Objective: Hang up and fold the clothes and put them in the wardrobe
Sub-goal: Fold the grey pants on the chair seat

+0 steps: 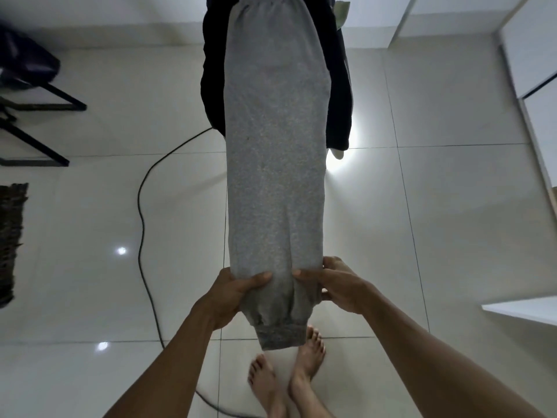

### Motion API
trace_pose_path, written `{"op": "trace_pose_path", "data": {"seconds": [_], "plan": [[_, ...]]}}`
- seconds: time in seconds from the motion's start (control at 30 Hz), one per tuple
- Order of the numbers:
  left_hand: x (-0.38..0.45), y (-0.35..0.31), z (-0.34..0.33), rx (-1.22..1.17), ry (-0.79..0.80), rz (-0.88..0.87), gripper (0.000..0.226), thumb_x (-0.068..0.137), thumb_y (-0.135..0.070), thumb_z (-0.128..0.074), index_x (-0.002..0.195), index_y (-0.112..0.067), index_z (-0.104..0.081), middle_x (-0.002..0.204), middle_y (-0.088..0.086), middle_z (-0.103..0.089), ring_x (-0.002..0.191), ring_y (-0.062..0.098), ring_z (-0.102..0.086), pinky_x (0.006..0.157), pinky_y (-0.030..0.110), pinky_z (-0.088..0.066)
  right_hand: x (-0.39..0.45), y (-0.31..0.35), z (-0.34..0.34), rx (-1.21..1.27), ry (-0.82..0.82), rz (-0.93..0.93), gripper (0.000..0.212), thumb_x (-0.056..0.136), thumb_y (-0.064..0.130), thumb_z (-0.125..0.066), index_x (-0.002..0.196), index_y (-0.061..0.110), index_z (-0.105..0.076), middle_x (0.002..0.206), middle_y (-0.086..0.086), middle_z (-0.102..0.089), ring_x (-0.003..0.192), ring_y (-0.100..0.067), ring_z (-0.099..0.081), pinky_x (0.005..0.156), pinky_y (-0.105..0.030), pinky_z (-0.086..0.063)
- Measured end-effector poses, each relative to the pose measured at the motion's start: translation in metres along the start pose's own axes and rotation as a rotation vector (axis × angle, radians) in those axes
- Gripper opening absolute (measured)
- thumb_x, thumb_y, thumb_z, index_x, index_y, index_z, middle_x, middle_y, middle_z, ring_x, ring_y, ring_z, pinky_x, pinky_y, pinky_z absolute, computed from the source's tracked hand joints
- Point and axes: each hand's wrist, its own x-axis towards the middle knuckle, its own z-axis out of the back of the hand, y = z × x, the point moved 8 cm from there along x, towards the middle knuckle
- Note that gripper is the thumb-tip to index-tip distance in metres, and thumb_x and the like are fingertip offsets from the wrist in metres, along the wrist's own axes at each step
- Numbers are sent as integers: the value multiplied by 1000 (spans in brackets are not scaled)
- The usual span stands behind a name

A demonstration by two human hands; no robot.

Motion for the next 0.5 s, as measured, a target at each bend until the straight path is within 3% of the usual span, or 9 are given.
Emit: {"op": "trace_pose_path", "data": {"seconds": [0.2,0.33,0.4,0.5], "plan": [[-43,32,-3,60,9,77,92,40,-46,-97,118,-9,-67,108,9,-76,103,28,-71,87,46,-58,-44,-32,-29,-33,-67,-77,38,90,27,-74,121,8,-64,110,-18,-72,87,-27,-72,69,-41,-60],[-67,41,-7,42,6,110,58,73,-36,-84,121,-8,-66,109,11,-75,105,29,-70,89,50,-58,-65,-41,-48,109,-135,-103,23,98,16,-62,122,16,-62,103,-10,-74,78,-20,-72,63,-38,-58],[-75,41,-11,3,9,103,49,81,-31,-77,122,-7,-65,111,11,-75,105,29,-70,89,50,-58,-71,-41,-52,137,-189,-72,28,100,16,-60,127,15,-53,109,-11,-72,85,-22,-73,65,-39,-59],[-82,36,-16,-75,0,59,45,85,-29,-74,124,-9,-63,113,11,-74,105,29,-71,87,50,-58,-78,-39,-47,155,-328,1,46,96,21,-66,129,21,-34,114,-19,-63,98,-33,-71,78,-52,-62]]}}
